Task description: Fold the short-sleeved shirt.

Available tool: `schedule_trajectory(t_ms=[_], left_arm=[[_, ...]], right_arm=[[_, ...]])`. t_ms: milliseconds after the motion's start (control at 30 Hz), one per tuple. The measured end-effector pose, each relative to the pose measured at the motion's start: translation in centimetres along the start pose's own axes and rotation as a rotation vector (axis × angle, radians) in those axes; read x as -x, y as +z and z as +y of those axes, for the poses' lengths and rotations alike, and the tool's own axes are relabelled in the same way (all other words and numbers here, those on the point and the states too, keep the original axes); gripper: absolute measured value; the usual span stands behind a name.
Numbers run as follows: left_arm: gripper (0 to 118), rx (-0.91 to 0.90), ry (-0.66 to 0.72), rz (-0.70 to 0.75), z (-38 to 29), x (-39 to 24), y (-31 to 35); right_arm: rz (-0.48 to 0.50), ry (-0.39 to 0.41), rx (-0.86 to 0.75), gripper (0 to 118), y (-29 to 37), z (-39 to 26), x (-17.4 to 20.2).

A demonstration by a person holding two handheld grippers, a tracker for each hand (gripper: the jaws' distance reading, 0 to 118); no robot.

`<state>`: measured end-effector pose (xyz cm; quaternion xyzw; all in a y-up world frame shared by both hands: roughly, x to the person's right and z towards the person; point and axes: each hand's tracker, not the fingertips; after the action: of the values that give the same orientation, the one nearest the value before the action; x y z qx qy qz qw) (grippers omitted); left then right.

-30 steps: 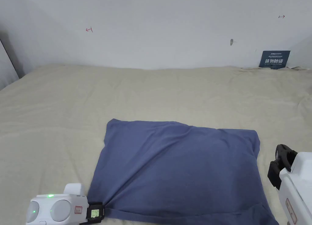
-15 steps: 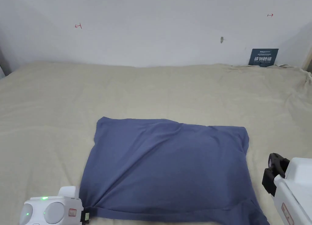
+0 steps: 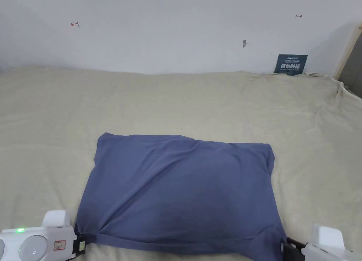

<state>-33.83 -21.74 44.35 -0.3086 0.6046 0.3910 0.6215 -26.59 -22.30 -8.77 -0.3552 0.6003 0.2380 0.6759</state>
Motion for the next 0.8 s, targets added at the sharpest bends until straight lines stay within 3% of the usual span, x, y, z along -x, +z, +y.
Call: schedule_trajectory(t_ms=[100,367,433,467,500,600,800], left_arm=[[4,0.000,-0.004,0.002,-0.1,-0.1,0.0],[4,0.000,-0.002,0.000,-0.3,-0.2,0.1],[4,0.002,-0.003,0.001,-0.2,-0.1,0.0],[4,0.003,-0.003,0.001,-0.3,-0.1,0.0],[4,0.003,-0.003,0.002,-0.3,-0.1,0.0],[4,0.003,0.001,-0.001,-0.3,-0.1,0.1],[4,-0.012,0.010,-0.008,0.0,0.2,0.5]], right_arm=[[-0.007,0.005,0.062,91,-1.0,-1.0,-0.1],[-0.043,0.032,0.134,92,-4.0,-2.1,-0.4],[-0.052,0.059,0.135,84,-4.6,-2.1,-0.4],[-0.056,0.075,0.141,73,-5.1,-2.3,-0.4],[-0.056,0.090,0.153,49,-5.4,-2.3,-0.4],[-0.011,0.057,0.127,13,-4.3,-2.6,0.5],[0.009,0.086,0.068,11,-1.9,-1.6,1.5]])
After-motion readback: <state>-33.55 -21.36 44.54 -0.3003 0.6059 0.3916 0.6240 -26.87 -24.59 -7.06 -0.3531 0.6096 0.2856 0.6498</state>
